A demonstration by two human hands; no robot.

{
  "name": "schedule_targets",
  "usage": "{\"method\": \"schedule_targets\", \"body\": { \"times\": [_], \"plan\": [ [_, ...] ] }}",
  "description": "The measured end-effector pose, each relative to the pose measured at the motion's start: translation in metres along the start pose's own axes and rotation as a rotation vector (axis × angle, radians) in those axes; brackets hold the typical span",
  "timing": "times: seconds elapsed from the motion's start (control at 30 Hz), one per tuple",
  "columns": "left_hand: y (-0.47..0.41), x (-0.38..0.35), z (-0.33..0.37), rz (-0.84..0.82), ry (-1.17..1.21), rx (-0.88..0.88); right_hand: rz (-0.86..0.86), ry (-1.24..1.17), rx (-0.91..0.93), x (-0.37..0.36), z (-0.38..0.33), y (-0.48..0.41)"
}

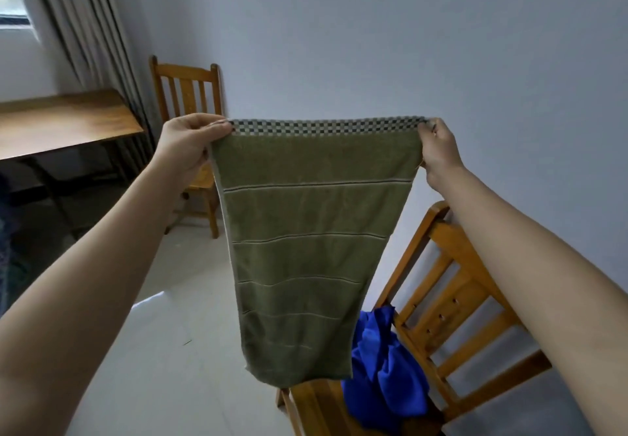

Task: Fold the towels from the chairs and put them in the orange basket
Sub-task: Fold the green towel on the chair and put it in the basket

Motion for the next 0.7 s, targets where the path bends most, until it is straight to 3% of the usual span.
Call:
{"method": "schedule_targets", "body": {
  "times": [0.37, 0.7],
  "plan": [
    [0.046, -0.035, 0.064, -0.051, 0.119, -0.161, -0.028, -0.049, 0.126, 0.051, -0.041, -0.011],
    [0.19, -0.082, 0.037, -0.028, 0.107, -0.044, -0.067, 0.001, 0.057, 0.153, 0.012, 0.057]
  ]
}}
Point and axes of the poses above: each hand's wrist, its own y-axis away from the middle knuckle, its own x-axis out of the back of the hand, z = x × y, the point moved 2 cm from there along -y, towards the middle knuckle, and after that the axes turned 7 degrees about -x, right-handed, at the moved point
